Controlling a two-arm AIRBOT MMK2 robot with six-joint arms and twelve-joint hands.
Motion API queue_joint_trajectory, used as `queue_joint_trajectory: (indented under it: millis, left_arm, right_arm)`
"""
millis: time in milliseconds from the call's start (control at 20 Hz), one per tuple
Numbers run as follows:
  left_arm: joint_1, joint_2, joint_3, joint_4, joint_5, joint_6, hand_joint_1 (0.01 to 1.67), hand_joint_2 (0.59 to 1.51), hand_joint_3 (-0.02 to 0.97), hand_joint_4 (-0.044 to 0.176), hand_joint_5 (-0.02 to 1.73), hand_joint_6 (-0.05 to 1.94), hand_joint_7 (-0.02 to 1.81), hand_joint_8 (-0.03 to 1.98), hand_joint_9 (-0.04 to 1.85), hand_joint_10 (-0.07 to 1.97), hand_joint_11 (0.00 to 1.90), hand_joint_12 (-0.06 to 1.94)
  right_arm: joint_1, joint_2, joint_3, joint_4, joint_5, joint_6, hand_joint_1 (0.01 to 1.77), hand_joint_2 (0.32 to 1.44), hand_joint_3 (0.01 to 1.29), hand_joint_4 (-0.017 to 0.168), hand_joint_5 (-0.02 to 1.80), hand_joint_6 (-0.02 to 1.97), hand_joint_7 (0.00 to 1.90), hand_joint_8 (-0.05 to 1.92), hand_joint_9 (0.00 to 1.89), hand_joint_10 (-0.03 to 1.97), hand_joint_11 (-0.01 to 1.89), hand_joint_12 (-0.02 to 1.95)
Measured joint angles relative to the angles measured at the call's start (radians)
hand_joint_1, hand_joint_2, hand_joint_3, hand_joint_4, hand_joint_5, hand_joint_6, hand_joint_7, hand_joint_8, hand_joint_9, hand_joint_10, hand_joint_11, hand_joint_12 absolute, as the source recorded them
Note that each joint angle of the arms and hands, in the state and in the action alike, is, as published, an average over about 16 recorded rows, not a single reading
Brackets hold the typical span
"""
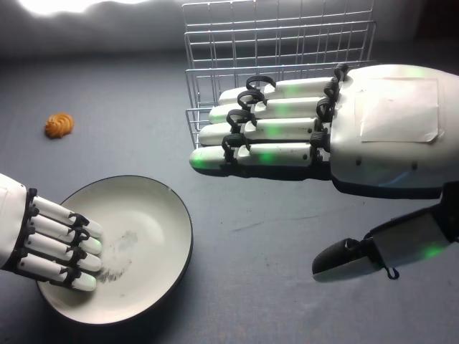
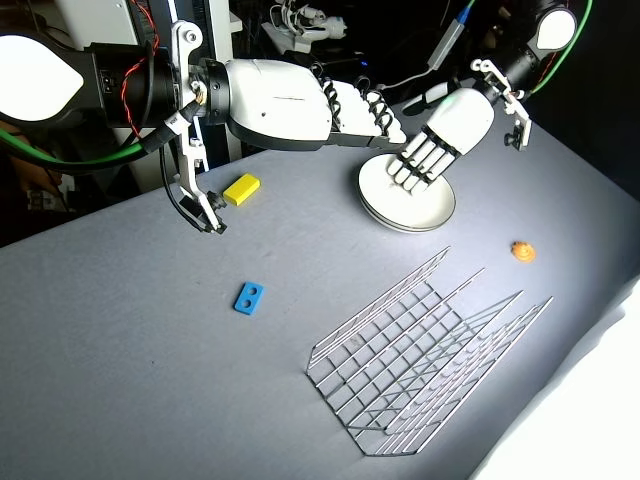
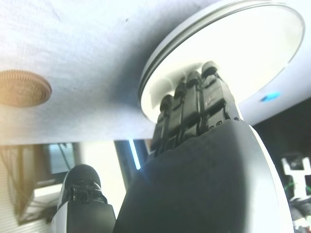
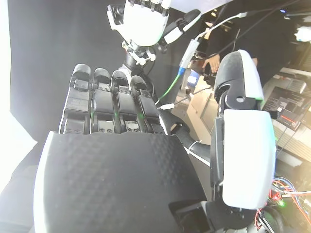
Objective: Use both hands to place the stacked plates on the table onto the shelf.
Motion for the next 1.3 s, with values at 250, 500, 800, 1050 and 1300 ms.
queue_joint_trajectory:
  millis: [250,500,800,1050,1300]
  left_arm:
    - [-0.002,0.0,0.008,-0.004,0.008,-0.016,0.02,1.033,0.012,0.004,0.02,0.01,0.02,-0.01,0.02,0.02,0.02,0.0]
    - [0.001,0.002,0.021,0.001,0.018,-0.039,0.02,1.033,0.012,0.003,0.02,0.0,0.01,-0.01,0.02,0.01,0.02,0.0]
    - [0.011,0.004,0.036,0.007,0.027,-0.061,0.02,1.032,0.011,0.002,0.01,-0.01,0.0,-0.02,0.01,0.01,0.02,-0.01]
    - [0.024,0.003,0.043,0.011,0.03,-0.059,0.01,1.033,0.011,0.001,0.01,-0.02,-0.01,-0.02,0.01,0.0,0.02,-0.02]
    - [0.037,0.001,0.04,0.005,0.024,-0.047,0.01,1.034,0.011,0.001,0.0,-0.02,-0.02,-0.02,0.0,0.01,0.02,-0.01]
  right_arm:
    - [0.0,0.0,0.001,0.0,0.0,-0.004,0.67,1.04,0.01,0.001,0.02,0.02,0.02,0.01,0.02,0.0,0.02,0.01]
    - [0.0,0.0,0.001,0.0,0.0,-0.007,0.67,1.04,0.01,0.001,0.02,0.02,0.02,0.01,0.02,0.0,0.02,0.01]
    - [0.0,0.0,0.001,0.0,0.002,-0.01,0.65,1.05,0.01,0.002,0.02,0.02,0.02,0.02,0.02,0.0,0.02,0.01]
    - [0.0,0.0,0.001,0.0,0.004,-0.014,0.65,1.05,0.01,0.002,0.02,0.02,0.02,0.02,0.02,0.0,0.02,0.01]
    - [0.0,-0.001,0.001,0.0,-0.001,-0.032,0.64,1.05,0.01,0.002,0.02,0.02,0.02,0.01,0.02,0.0,0.02,0.01]
